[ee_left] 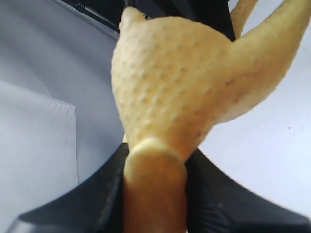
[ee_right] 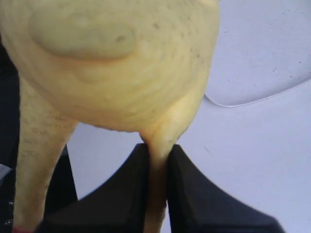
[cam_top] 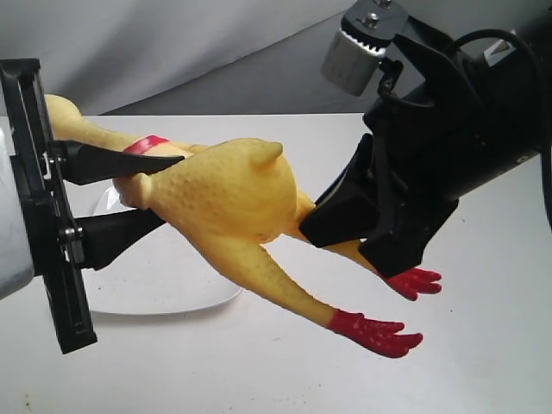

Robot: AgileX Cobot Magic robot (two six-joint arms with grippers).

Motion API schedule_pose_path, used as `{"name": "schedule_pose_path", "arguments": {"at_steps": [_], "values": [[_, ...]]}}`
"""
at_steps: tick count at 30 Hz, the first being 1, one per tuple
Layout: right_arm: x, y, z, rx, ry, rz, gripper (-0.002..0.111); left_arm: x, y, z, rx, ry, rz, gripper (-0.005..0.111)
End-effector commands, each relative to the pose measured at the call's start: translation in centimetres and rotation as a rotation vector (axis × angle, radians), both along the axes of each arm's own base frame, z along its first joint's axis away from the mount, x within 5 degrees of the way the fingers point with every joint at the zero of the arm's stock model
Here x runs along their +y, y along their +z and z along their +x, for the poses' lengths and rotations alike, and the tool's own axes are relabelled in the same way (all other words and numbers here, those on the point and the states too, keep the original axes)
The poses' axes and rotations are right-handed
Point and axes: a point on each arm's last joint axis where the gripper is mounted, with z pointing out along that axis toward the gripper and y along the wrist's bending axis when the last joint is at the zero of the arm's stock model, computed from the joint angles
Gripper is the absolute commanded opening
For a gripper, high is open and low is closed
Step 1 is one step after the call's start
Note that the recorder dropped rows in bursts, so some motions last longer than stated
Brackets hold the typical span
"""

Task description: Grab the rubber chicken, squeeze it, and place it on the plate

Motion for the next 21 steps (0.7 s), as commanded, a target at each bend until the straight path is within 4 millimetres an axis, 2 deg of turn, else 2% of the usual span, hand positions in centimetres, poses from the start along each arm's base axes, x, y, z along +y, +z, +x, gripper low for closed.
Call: {"name": "schedule_pose_path", "arguments": {"at_steps": [1, 3, 6, 8, 13, 21], "values": [[0.0, 0.2, -0.2, -0.012, 0.003, 0.018, 0.000, 0.4, -0.1, 0.5, 0.019, 0.076, 0.002, 0.023], [0.0, 0.2, -0.2, -0.012, 0.003, 0.018, 0.000, 0.6, 0.0, 0.5, 0.011, 0.094, 0.006, 0.039], [0.1, 0.2, -0.2, -0.012, 0.002, 0.021, 0.000, 0.7, 0.6, 0.1, -0.014, 0.102, -0.015, 0.071], [0.1, 0.3, -0.2, -0.015, 0.000, 0.022, 0.000, 0.9, 1.3, -0.2, -0.019, 0.117, -0.067, 0.080], [0.2, 0.4, 0.2, -0.044, -0.024, 0.039, 0.000, 1.2, 3.2, -2.1, -0.091, 0.096, -0.151, 0.077], [0.6, 0.9, 2.5, -0.210, -0.170, 0.124, 0.000, 3.0, 7.2, -7.8, -0.251, 0.073, -0.345, 0.070]]}}
